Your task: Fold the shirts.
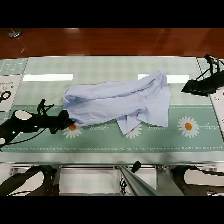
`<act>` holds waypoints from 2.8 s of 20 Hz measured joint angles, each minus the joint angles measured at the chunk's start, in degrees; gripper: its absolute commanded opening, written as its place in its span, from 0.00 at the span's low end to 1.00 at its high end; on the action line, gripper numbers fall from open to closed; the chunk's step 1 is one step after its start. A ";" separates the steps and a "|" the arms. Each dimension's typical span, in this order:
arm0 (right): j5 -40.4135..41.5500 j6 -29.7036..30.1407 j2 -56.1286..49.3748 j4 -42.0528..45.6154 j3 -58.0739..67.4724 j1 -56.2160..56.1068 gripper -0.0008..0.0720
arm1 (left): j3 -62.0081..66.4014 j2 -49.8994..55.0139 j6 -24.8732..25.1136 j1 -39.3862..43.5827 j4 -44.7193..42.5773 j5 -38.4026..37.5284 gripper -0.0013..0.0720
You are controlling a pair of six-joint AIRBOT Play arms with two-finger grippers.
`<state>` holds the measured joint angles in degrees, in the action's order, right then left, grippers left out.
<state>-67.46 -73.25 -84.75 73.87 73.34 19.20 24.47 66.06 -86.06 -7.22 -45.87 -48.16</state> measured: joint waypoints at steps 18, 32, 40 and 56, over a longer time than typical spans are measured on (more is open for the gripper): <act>4.81 2.97 -18.01 -25.66 -0.04 -2.89 0.05 | 2.25 0.15 4.28 -0.90 -1.95 1.27 0.04; 14.99 5.60 26.77 -31.47 19.98 -1.22 0.05 | 54.58 -27.89 10.51 -2.47 -0.94 5.86 0.04; 15.15 -4.46 48.74 -24.22 23.82 -1.18 0.05 | 73.88 -37.18 10.86 -2.47 -6.23 6.78 0.04; -23.54 -10.95 32.83 -0.24 7.34 -4.85 0.05 | 41.38 -35.76 -5.86 -2.47 -27.98 -31.56 0.04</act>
<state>-91.00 -84.20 -51.92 73.63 80.68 14.35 65.84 30.30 -91.92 -9.69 -73.84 -79.72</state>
